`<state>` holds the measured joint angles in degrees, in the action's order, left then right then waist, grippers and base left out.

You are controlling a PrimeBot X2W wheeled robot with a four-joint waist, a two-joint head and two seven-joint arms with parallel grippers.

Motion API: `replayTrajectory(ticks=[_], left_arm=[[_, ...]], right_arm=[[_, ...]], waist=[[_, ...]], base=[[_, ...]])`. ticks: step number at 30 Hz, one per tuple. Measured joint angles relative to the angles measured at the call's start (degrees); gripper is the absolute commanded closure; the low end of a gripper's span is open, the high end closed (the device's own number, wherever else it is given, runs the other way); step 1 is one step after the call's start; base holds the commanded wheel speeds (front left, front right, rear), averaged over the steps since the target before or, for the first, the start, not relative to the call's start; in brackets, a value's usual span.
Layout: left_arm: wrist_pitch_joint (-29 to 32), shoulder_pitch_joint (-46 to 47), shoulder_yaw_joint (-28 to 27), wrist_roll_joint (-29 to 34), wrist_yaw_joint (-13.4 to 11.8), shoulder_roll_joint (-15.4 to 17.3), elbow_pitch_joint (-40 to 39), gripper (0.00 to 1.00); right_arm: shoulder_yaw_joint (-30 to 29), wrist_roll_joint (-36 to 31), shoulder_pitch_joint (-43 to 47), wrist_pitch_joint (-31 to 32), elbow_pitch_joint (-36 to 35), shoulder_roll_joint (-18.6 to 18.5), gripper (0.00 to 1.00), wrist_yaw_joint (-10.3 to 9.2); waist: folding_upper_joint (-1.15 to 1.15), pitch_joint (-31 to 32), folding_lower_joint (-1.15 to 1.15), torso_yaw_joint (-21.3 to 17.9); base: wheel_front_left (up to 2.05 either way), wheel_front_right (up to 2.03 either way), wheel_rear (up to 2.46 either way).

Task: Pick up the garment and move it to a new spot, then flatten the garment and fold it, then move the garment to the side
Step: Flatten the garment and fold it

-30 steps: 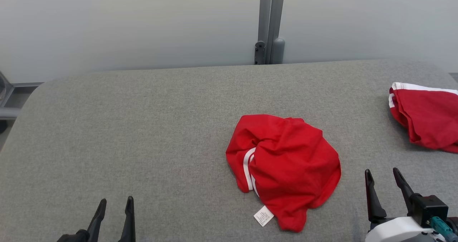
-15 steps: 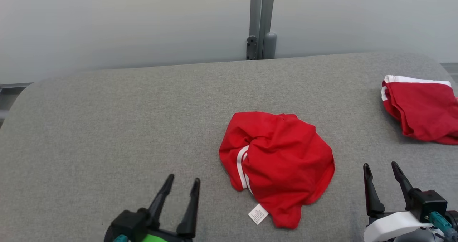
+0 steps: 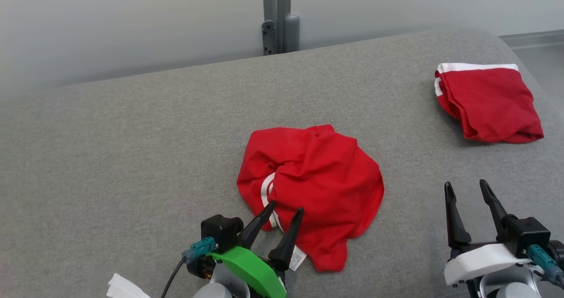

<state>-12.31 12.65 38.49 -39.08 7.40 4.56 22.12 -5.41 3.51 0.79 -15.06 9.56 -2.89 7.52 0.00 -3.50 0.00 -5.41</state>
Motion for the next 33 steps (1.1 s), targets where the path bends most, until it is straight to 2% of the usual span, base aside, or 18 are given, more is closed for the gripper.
replayTrajectory(ticks=[2, 3, 4, 5, 6, 10, 15, 24, 33], left_arm=[[0.86, 1.7, 0.37, -0.67, 0.0, -0.12, 3.83, 0.0], [0.85, 2.49, 0.49, -0.71, 0.0, -0.07, 5.38, 0.16], [0.92, 3.26, 0.55, -1.35, 0.0, -0.11, 6.5, 0.58], [0.92, 3.92, 0.74, -2.14, 0.0, -0.2, 7.45, 0.74], [0.57, 4.43, 0.74, -2.93, 0.0, -0.37, 8.23, 1.0], [-0.37, 6.22, 1.34, -5.1, 0.0, -0.48, 9.45, 1.0], [-1.4, 7.25, 1.52, -8.67, 0.0, 0.44, 6.64, 1.0], [-2.37, 6.86, -3.78, -13.96, -0.12, 5.88, -8.06, 1.0], [0.94, 4.16, -10.7, -16.46, -6.43, 13.66, -24.49, 1.0]], right_arm=[[-0.2, 0.18, -0.07, 0.0, 0.02, 0.0, 0.0, 0.0], [-0.34, 0.26, -0.17, 0.0, 0.02, 0.0, 0.0, 0.0], [-0.48, 0.36, -0.3, 0.0, 0.02, 0.01, 0.0, 0.0], [-0.59, 0.38, -0.35, 0.0, 0.02, 0.0, 0.0, 0.0], [-0.75, 0.42, -0.35, 0.0, 0.02, 0.0, 0.0, 0.0], [-1.33, 0.44, -0.31, 0.0, 0.03, -0.01, 0.0, 0.0], [-1.68, 0.56, -0.27, 0.0, 0.15, 0.0, 0.0, 0.0], [-2.01, 0.35, 0.62, 0.0, 0.25, 0.0, 0.0, 0.0], [-1.27, 0.58, 1.57, 0.0, 0.65, 0.02, 0.0, 0.0]], waist=[[0.0, -0.73, 0.0, -1.28], [0.0, -1.06, 0.0, -1.86], [0.0, -1.4, 0.0, -2.44], [0.0, -1.76, 0.0, -3.03], [0.0, -2.07, 0.0, -3.53], [0.0, -3.24, 0.0, -4.87], [0.0, -3.4, 0.0, -4.45], [0.0, -1.62, 0.0, -0.62], [0.0, 0.76, 0.0, 3.59]], base=[[0.0, 0.0, 0.0], [0.0, 0.0, 0.0], [0.0, 0.0, 0.0], [0.0, 0.0, 0.0], [0.0, 0.0, 0.0], [0.0, 0.0, 0.0], [0.0, 0.0, 0.0], [0.0, 0.0, 0.0], [0.0, 0.0, 0.0]])
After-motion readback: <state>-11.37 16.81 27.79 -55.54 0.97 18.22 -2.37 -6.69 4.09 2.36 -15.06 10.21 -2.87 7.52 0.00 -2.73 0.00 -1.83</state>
